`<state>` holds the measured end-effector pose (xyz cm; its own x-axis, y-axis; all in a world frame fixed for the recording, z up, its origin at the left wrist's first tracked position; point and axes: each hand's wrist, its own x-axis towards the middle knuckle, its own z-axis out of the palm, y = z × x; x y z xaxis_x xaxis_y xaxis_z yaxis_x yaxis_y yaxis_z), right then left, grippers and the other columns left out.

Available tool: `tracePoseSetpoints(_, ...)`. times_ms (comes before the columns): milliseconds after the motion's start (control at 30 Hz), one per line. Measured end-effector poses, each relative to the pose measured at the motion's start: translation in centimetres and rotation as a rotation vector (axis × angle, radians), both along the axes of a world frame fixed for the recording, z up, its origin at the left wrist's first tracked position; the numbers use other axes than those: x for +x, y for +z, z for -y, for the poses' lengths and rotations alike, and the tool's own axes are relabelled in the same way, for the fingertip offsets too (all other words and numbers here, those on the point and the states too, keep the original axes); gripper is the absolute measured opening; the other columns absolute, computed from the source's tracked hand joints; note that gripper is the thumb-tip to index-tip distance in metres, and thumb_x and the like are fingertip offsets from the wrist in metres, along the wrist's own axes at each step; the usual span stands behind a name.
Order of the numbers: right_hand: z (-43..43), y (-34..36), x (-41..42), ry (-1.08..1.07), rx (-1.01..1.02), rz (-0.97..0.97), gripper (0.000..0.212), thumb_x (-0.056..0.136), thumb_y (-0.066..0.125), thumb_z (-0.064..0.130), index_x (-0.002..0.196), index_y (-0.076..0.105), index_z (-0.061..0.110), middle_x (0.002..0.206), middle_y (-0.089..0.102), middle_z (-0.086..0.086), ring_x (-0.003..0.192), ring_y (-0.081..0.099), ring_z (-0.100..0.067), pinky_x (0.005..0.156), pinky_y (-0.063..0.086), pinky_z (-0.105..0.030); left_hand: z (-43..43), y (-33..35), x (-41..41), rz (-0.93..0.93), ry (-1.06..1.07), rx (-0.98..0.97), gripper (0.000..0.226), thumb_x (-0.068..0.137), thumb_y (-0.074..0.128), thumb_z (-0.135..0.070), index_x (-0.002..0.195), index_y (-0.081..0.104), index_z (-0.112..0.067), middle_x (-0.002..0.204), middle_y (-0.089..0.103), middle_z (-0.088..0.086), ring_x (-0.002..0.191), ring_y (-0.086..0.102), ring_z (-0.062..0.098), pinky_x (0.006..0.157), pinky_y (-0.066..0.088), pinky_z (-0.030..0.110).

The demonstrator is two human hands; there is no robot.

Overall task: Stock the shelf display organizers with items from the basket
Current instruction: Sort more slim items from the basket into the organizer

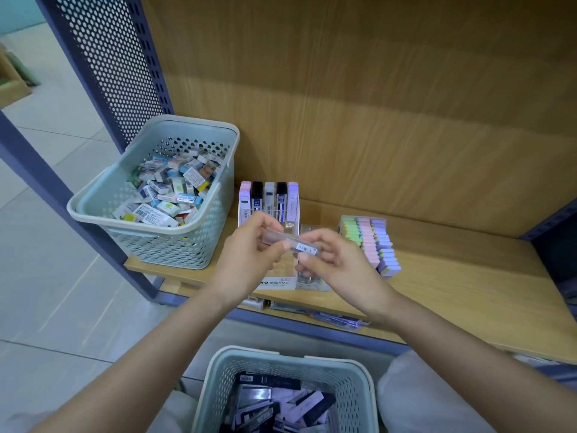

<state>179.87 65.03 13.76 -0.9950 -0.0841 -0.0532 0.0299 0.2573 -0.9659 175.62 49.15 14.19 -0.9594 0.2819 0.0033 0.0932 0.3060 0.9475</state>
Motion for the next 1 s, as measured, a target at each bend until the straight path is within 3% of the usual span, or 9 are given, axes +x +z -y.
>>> tracePoseSetpoints(100,-1.2,0.3,0.6,-0.036,0.066,0.022,0.006,0.089,0.062,0.014,0.088,0.061,0.02,0.083,0.069,-0.002,0.077,0.066,-0.01,0.07,0.051,-0.016,-1.1,-0.2,1.0,-0.072,0.002,-0.005,0.025,0.086,0.063,-0.006,0.083,0.057,-0.03,0.075,0.06,-0.006,0.067,0.057,0.012,0.062,0.05,0.023)
tracePoseSetpoints(200,-2.6,0.2,1.4,-0.017,0.304,-0.02,0.015,0.085,0.068,0.015,0.081,0.059,0.027,0.077,0.064,0.01,0.072,0.058,0.004,0.07,0.045,-0.01,-2.6,-0.5,2.1,-0.122,-0.027,0.007,0.031,0.086,0.062,-0.003,0.089,0.056,-0.034,0.077,0.06,-0.007,0.069,0.055,0.007,0.065,0.047,0.016)
tracePoseSetpoints(433,-4.1,-0.3,3.2,0.034,0.463,-0.107,0.06,0.085,0.066,0.011,0.129,0.036,0.037,0.089,0.05,0.015,0.067,0.063,-0.006,0.068,0.05,-0.021,-5.2,-0.9,2.5,-0.228,-0.173,-0.088,0.014,0.085,0.066,-0.014,0.091,0.056,-0.022,0.083,0.057,-0.008,0.072,0.05,0.001,0.064,0.04,0.01)
tracePoseSetpoints(533,-5.5,-0.8,2.8,-0.055,0.51,-0.086,0.043,0.086,0.064,0.013,0.121,0.047,0.034,0.075,0.06,0.002,0.059,0.058,-0.006,0.067,0.044,-0.016,-5.1,-2.4,1.4,-0.337,-0.217,-0.253,0.008,0.093,0.054,-0.02,0.101,0.054,-0.02,0.09,0.051,-0.017,0.083,0.049,-0.003,0.069,0.037,0.009)
tracePoseSetpoints(600,-6.5,-1.5,2.3,-0.123,0.506,-0.076,0.026,0.09,0.059,0.014,0.106,0.051,0.032,0.066,0.059,0.004,0.053,0.053,-0.004,0.061,0.039,-0.011,-4.8,-4.1,0.4,-0.399,-0.244,-0.412,0.014,0.096,0.048,-0.019,0.109,0.054,-0.018,0.101,0.051,-0.013,0.092,0.048,-0.001,0.075,0.033,0.011)
tracePoseSetpoints(667,-7.0,-2.3,1.6,-0.163,0.515,-0.098,0.012,0.092,0.055,0.014,0.096,0.058,0.025,0.072,0.06,0.009,0.066,0.056,-0.001,0.061,0.039,-0.009,-4.3,-6.1,-0.4,-0.425,-0.294,-0.564,0.023,0.098,0.043,-0.015,0.118,0.053,-0.016,0.114,0.051,-0.005,0.107,0.046,0.01,0.082,0.028,0.014)
tracePoseSetpoints(767,-6.8,-3.5,0.4,-0.152,0.565,-0.124,0.011,0.092,0.057,0.015,0.098,0.066,0.017,0.09,0.062,0.006,0.081,0.056,0.001,0.071,0.04,-0.003,-3.7,-9.2,-1.3,-0.446,-0.407,-0.759,0.038,0.095,0.04,-0.007,0.132,0.046,-0.015,0.129,0.046,0.0,0.12,0.041,0.017,0.094,0.028,0.021)
tracePoseSetpoints(867,-6.1,-4.8,-0.9,-0.102,0.602,-0.139,0.013,0.089,0.062,0.017,0.101,0.068,0.016,0.09,0.062,0.006,0.079,0.059,-0.004,0.077,0.048,-0.015,-3.1,-10.9,-1.6,-0.473,-0.454,-0.8,0.053,0.088,0.045,0.003,0.139,0.04,-0.013,0.137,0.042,0.002,0.125,0.039,0.02,0.101,0.031,0.029)
tracePoseSetpoints(1000,-5.0,-6.2,-2.2,-0.058,0.658,-0.12,0.015,0.086,0.067,0.014,0.101,0.066,0.014,0.085,0.063,0.007,0.081,0.063,-0.013,0.082,0.052,-0.033,-2.7,-12.1,-1.6,-0.579,-0.432,-0.772,0.061,0.073,0.06,0.011,0.13,0.05,-0.008,0.124,0.054,0.008,0.113,0.054,0.026,0.09,0.047,0.037)
